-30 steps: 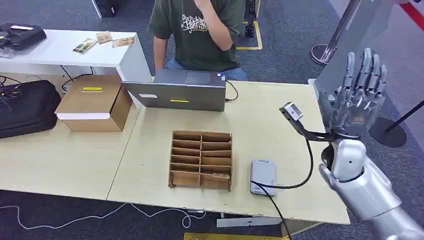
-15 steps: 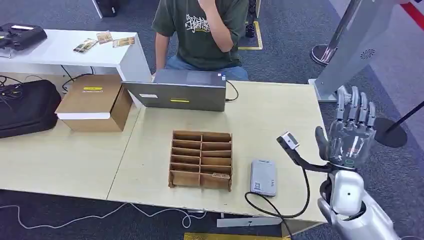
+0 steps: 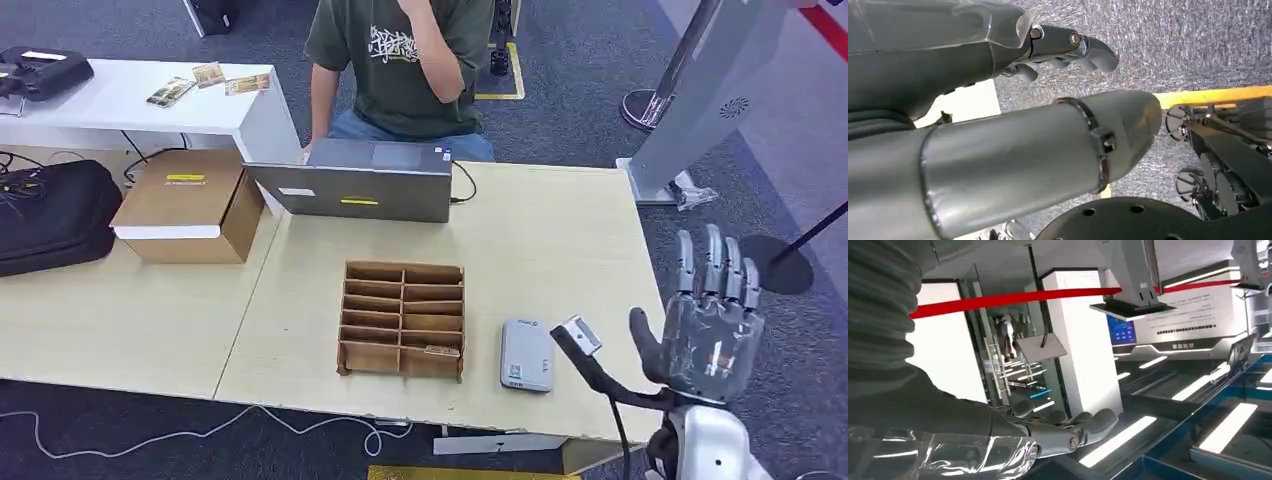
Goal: Pass the card to the sensor for recognition and then transmit it.
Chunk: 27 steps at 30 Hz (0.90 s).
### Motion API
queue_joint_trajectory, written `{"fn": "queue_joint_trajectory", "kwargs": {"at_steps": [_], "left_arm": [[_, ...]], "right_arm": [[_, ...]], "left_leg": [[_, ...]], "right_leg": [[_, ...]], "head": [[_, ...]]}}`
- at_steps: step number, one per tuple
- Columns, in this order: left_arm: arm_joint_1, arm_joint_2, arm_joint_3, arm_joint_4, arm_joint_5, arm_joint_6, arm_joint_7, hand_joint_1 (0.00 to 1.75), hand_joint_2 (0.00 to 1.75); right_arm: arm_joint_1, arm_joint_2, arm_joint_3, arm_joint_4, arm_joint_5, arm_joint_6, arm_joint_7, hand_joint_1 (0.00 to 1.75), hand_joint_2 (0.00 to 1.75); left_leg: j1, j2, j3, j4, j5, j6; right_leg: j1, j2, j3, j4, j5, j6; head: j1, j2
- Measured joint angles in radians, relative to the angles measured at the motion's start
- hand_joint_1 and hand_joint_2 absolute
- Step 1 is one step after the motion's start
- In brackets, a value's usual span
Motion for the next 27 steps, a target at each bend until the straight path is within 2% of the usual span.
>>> {"fn": "queue_joint_trajectory", "kwargs": {"at_steps": [7, 10, 14, 18, 22, 27], "left_arm": [[0.001, -0.014, 0.000, 0.016, 0.016, -0.002, -0.011, 0.00, 0.00], [0.002, -0.018, 0.001, 0.017, 0.019, -0.002, -0.018, 0.00, 0.00], [0.004, -0.026, 0.003, 0.022, 0.030, -0.003, -0.018, 0.00, 0.00], [0.006, -0.030, 0.004, 0.023, 0.031, -0.001, -0.018, 0.00, 0.00], [0.005, -0.030, 0.004, 0.024, 0.032, 0.000, -0.021, 0.00, 0.00], [0.007, -0.030, 0.004, 0.025, 0.033, 0.000, -0.028, 0.00, 0.00]], "right_arm": [[0.032, -0.001, -0.017, -0.092, 0.000, 0.070, 0.000, 0.00, 1.75], [0.032, -0.001, -0.005, -0.116, 0.000, 0.124, 0.000, 0.00, 1.75], [0.018, 0.010, 0.048, -0.120, 0.000, 0.140, -0.019, 0.00, 1.75], [0.008, 0.025, 0.108, -0.108, 0.000, 0.116, -0.004, 0.00, 1.75], [-0.008, 0.058, 0.171, -0.075, 0.000, 0.126, -0.002, 0.00, 1.75], [-0.024, 0.079, 0.206, -0.051, 0.000, 0.154, -0.002, 0.00, 1.75]], "left_leg": [[0.000, 0.000, 0.000, 0.000, 0.000, 0.000], [0.000, 0.000, 0.000, 0.000, 0.000, 0.000], [0.000, 0.000, 0.000, 0.000, 0.000, 0.000], [0.000, 0.000, 0.000, 0.000, 0.000, 0.000], [0.000, 0.001, 0.000, 0.000, 0.000, 0.000], [0.000, 0.000, 0.000, 0.000, 0.000, 0.000]], "right_leg": [[0.000, 0.000, 0.000, 0.000, 0.000, 0.000], [0.000, 0.000, 0.000, 0.000, 0.000, 0.000], [0.000, 0.000, 0.000, 0.000, 0.000, 0.000], [0.000, 0.000, 0.000, 0.000, 0.000, 0.000], [0.000, 0.001, 0.000, 0.000, 0.000, 0.000], [0.000, 0.000, 0.000, 0.000, 0.000, 0.000]], "head": [[0.000, 0.000], [0.000, 0.000], [0.000, 0.000], [0.000, 0.000], [0.000, 0.000], [0.000, 0.000]]}}
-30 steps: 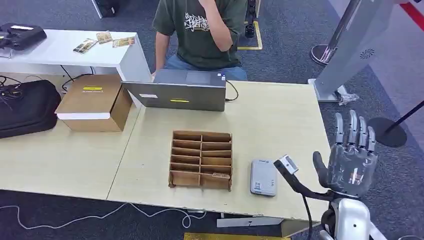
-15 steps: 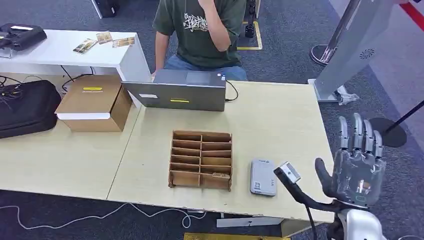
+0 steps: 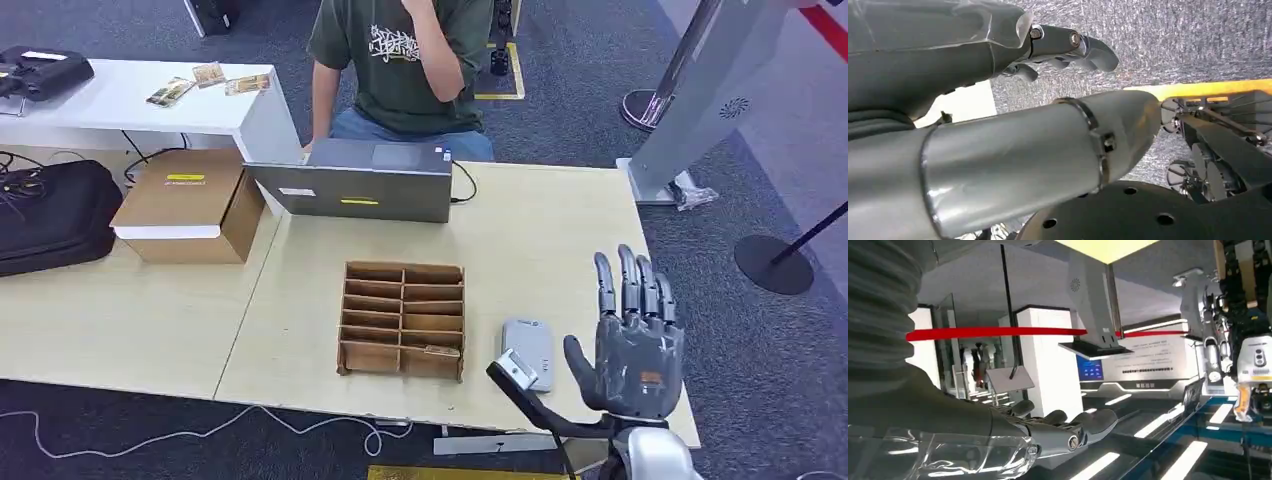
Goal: Pass the card to the sensor for recognition and then transmit it.
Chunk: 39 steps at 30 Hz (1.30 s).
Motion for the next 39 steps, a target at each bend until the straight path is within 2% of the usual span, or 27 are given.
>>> {"fn": "queue_joint_trajectory", "kwargs": {"at_steps": [19, 39], "left_arm": [[0.004, 0.000, 0.000, 0.000, 0.034, -0.003, -0.007, 0.00, 0.00], [0.008, 0.000, 0.000, 0.000, 0.060, -0.003, 0.010, 0.00, 0.00]], "right_arm": [[0.003, 0.085, 0.129, 0.098, 0.000, 0.093, 0.000, 0.00, 1.75], [0.109, 0.142, 0.116, 0.106, 0.000, 0.160, 0.001, 0.00, 1.75]], "left_leg": [[0.000, 0.000, 0.000, 0.000, 0.000, 0.000], [0.000, 0.000, 0.000, 0.000, -0.001, -0.001]], "right_leg": [[0.000, 0.000, 0.000, 0.000, 0.000, 0.000], [0.000, 0.000, 0.000, 0.000, -0.001, 0.000]], "head": [[0.000, 0.000], [0.000, 0.000]]}}
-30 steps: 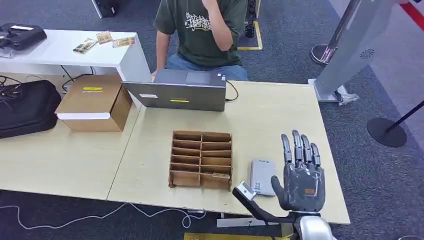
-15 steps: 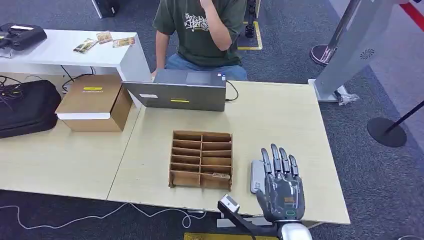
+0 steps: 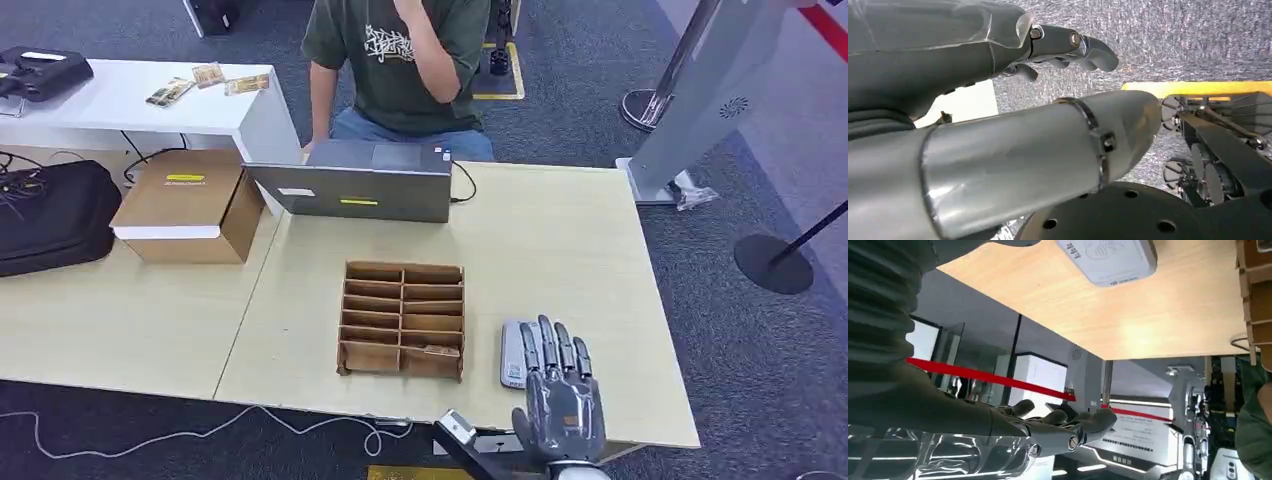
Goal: Pass the card to the sensor for recognition and then transmit it.
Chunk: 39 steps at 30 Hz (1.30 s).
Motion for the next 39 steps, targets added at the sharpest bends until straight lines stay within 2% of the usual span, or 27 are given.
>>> {"fn": "queue_joint_trajectory", "kwargs": {"at_steps": [9, 15, 20, 23, 29, 39], "left_arm": [[0.000, 0.000, 0.000, 0.000, 0.003, 0.000, 0.000, 0.00, 0.00], [-0.001, -0.001, 0.002, 0.000, 0.023, 0.003, 0.003, 0.00, 0.00], [-0.001, -0.003, 0.004, 0.000, 0.032, 0.003, 0.022, 0.00, 0.00], [-0.004, -0.004, 0.005, 0.000, 0.032, 0.003, 0.025, 0.00, 0.00], [-0.009, -0.004, 0.005, 0.000, 0.033, 0.003, 0.040, 0.00, 0.00], [-0.017, 0.001, 0.005, 0.000, 0.029, 0.003, 0.044, 0.00, 0.00]], "right_arm": [[0.016, 0.014, -0.006, -0.002, 0.000, 0.002, 0.000, 0.00, 1.75], [0.028, 0.050, -0.015, 0.009, 0.000, -0.029, -0.048, 0.00, 1.75], [0.051, 0.082, -0.039, 0.022, 0.000, -0.027, -0.066, 0.00, 1.75], [0.061, 0.101, -0.052, 0.033, 0.000, -0.034, -0.099, 0.00, 1.75], [0.063, 0.154, -0.070, 0.088, -0.001, -0.089, -0.192, 0.00, 1.75], [0.011, 0.230, -0.108, 0.233, -0.001, -0.174, -0.274, 0.00, 1.75]], "left_leg": [[0.000, 0.000, 0.000, 0.000, 0.000, 0.000], [0.000, 0.000, 0.000, 0.000, 0.000, 0.000], [0.000, 0.000, 0.000, 0.000, 0.000, 0.000], [0.000, 0.000, 0.000, 0.000, 0.000, 0.000], [0.000, 0.000, 0.000, 0.000, 0.000, 0.000], [0.000, 0.000, 0.000, 0.000, 0.000, -0.001]], "right_leg": [[0.000, 0.000, 0.000, 0.000, 0.000, 0.000], [0.000, 0.000, 0.000, 0.000, -0.001, 0.000], [0.000, 0.000, 0.000, 0.000, -0.001, 0.000], [0.000, 0.000, 0.000, 0.000, -0.001, 0.000], [0.000, 0.000, 0.000, 0.000, -0.001, 0.000], [0.000, 0.001, 0.000, 0.000, -0.001, 0.000]], "head": [[0.000, 0.000], [0.000, 0.000], [0.000, 0.000], [0.000, 0.000], [0.000, 0.000], [0.000, 0.000]]}}
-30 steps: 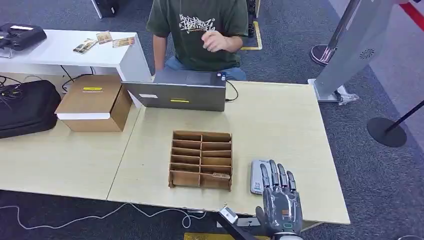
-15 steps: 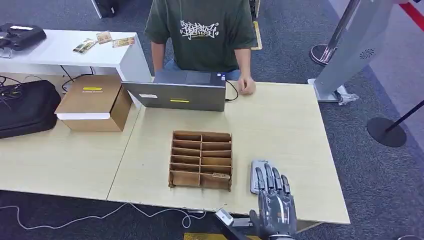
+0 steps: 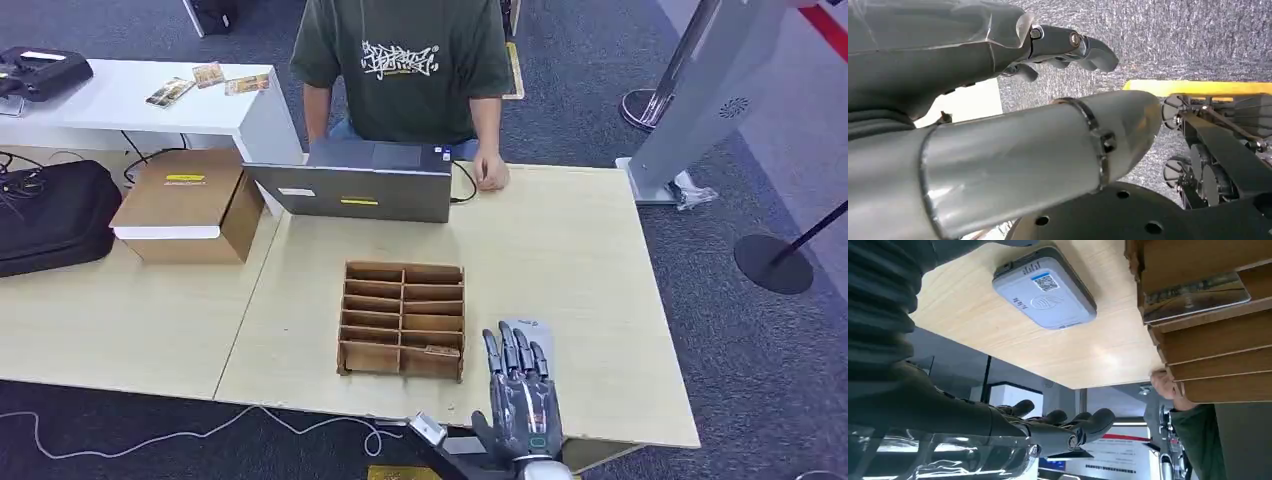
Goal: Pass the card to the sensor for recognition and then transmit it.
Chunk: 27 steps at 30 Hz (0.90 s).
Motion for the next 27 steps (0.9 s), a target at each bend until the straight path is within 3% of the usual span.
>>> {"fn": "queue_joint_trajectory", "kwargs": {"at_steps": [11, 20, 24, 27], "left_arm": [[-0.002, 0.001, 0.000, 0.000, 0.003, 0.000, 0.008, 0.00, 0.00], [-0.003, 0.001, 0.000, 0.000, 0.003, 0.000, 0.009, 0.00, 0.00], [-0.004, 0.001, 0.000, 0.000, 0.003, 0.000, 0.009, 0.00, 0.00], [-0.004, 0.002, 0.000, 0.000, 0.003, 0.000, 0.009, 0.00, 0.00]], "right_arm": [[-0.065, 0.072, -0.027, 0.137, 0.000, -0.099, -0.058, 0.00, 1.75], [-0.117, 0.095, -0.033, 0.226, 0.000, -0.179, -0.094, 0.00, 1.75], [-0.145, 0.103, -0.031, 0.260, 0.000, -0.191, -0.098, 0.00, 1.75], [-0.162, 0.116, -0.035, 0.285, 0.000, -0.193, -0.146, 0.00, 1.75]], "left_leg": [[0.000, 0.000, 0.000, 0.000, 0.000, 0.000], [0.000, 0.000, 0.000, 0.000, 0.000, 0.000], [0.000, 0.000, 0.000, 0.000, 0.000, 0.000], [0.000, 0.000, 0.000, 0.000, 0.000, 0.000]], "right_leg": [[0.000, 0.000, 0.000, 0.000, 0.000, 0.000], [0.000, 0.000, 0.000, 0.000, 0.000, 0.000], [0.000, 0.000, 0.000, 0.000, 0.000, 0.000], [0.000, 0.000, 0.000, 0.000, 0.000, 0.000]], "head": [[0.001, 0.000], [0.000, 0.000], [0.000, 0.000], [0.000, 0.000]]}}
